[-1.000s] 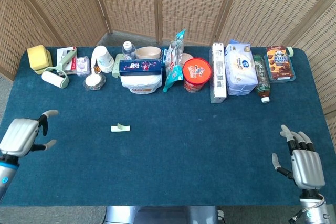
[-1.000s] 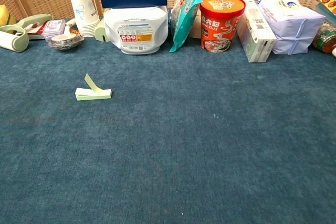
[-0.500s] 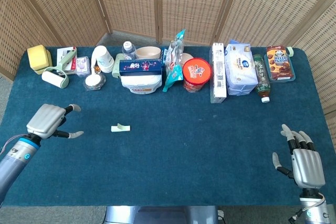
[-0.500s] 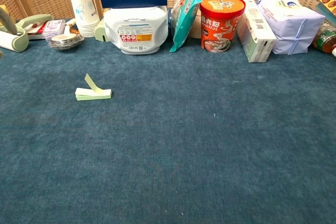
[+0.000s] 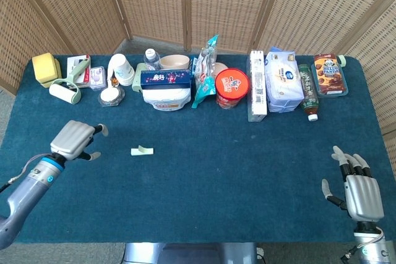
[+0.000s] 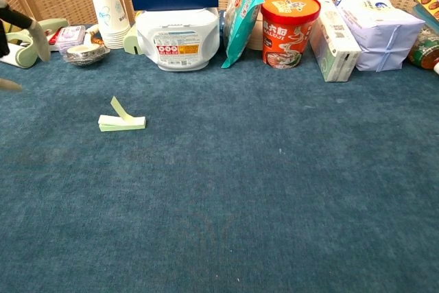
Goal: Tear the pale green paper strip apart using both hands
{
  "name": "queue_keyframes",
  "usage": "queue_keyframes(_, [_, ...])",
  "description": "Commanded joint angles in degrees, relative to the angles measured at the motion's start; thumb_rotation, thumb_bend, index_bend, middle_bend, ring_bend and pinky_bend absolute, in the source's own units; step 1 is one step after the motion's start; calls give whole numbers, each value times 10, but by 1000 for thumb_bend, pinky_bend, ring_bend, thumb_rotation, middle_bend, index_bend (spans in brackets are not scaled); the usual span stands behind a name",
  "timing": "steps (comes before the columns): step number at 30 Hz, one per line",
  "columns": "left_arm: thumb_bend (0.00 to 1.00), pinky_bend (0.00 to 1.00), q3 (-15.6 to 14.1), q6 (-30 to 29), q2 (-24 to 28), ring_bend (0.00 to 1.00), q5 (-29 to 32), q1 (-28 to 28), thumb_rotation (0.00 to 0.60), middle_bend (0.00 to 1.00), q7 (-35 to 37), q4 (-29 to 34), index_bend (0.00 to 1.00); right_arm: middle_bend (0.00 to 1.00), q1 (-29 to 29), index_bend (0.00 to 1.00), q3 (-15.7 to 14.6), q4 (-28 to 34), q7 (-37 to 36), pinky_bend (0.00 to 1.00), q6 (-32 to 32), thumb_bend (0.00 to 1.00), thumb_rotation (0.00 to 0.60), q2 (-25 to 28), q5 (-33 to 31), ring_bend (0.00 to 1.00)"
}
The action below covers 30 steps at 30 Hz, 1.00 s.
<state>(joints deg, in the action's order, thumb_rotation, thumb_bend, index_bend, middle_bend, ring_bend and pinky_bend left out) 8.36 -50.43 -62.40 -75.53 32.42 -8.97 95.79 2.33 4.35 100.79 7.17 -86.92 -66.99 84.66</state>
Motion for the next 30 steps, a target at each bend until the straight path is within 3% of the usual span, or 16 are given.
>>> queue_keyframes(1, [173, 1000, -1, 7, -12, 1000, 18, 9, 600, 1000, -17, -1, 382, 278, -1, 20, 0, 0, -1, 139, -1, 464, 490, 0, 0, 179])
queue_keyframes(30, [187, 1000, -8, 56, -139, 1000, 207, 91, 600, 1000, -125, -63, 432, 278, -10, 20, -3, -18, -25, 139, -5, 464, 488, -1, -8, 179])
